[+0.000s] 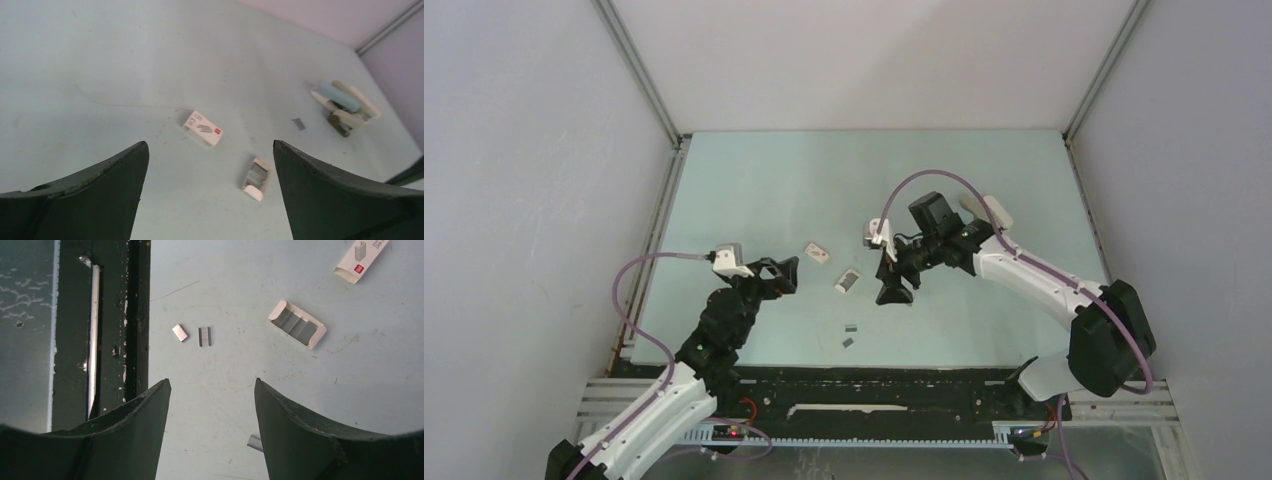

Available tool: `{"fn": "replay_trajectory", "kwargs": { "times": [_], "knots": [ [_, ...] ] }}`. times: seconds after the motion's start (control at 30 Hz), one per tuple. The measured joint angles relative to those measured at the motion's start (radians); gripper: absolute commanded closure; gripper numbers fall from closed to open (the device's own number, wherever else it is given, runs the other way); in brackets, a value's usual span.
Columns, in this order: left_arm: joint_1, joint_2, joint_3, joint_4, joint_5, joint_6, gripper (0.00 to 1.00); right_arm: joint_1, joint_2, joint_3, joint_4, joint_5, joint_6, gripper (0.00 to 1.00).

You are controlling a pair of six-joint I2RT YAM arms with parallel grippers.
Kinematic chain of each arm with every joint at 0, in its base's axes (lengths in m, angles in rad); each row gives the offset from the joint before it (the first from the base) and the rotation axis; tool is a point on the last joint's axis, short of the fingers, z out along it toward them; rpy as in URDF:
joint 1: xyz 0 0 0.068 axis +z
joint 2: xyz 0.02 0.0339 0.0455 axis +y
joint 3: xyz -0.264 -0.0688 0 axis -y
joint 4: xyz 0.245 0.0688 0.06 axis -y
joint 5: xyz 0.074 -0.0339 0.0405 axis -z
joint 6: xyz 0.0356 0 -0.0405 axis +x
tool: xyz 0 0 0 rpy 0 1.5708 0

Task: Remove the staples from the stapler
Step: Pick up the staple from the center of the board.

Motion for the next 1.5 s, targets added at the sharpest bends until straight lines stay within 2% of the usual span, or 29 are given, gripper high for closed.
{"fn": "replay_trajectory", "kwargs": {
  "times": [0.2, 0.33, 0.63, 0.8, 1.2, 1.5],
  "knots": [
    [0.0, 0.052, -0.018, 0.026, -0.095, 0.069, 0.0, 0.072, 0.014, 0.0, 0.031, 0.137, 0.022, 0.29],
    [0.0, 0.073, -0.037, 0.051, -0.137, 0.084, 0.0, 0.123, 0.066, 0.019, 0.031, 0.234, 0.043, 0.33],
    [0.0, 0.08, -0.058, 0.085, -0.181, 0.084, 0.0, 0.165, 0.172, 0.09, 0.013, 0.351, 0.089, 0.39],
    [0.0, 0.069, -0.073, 0.098, -0.189, 0.084, 0.0, 0.204, 0.246, 0.158, -0.009, 0.395, 0.105, 0.43],
    [0.0, 0.023, -0.097, 0.1, -0.209, 0.084, 0.0, 0.36, 0.354, 0.211, -0.08, 0.428, 0.103, 0.43],
    [0.0, 0.009, -0.1, 0.098, -0.232, 0.075, 0.0, 0.399, 0.439, 0.27, -0.105, 0.483, 0.104, 0.43]
  ]
}}
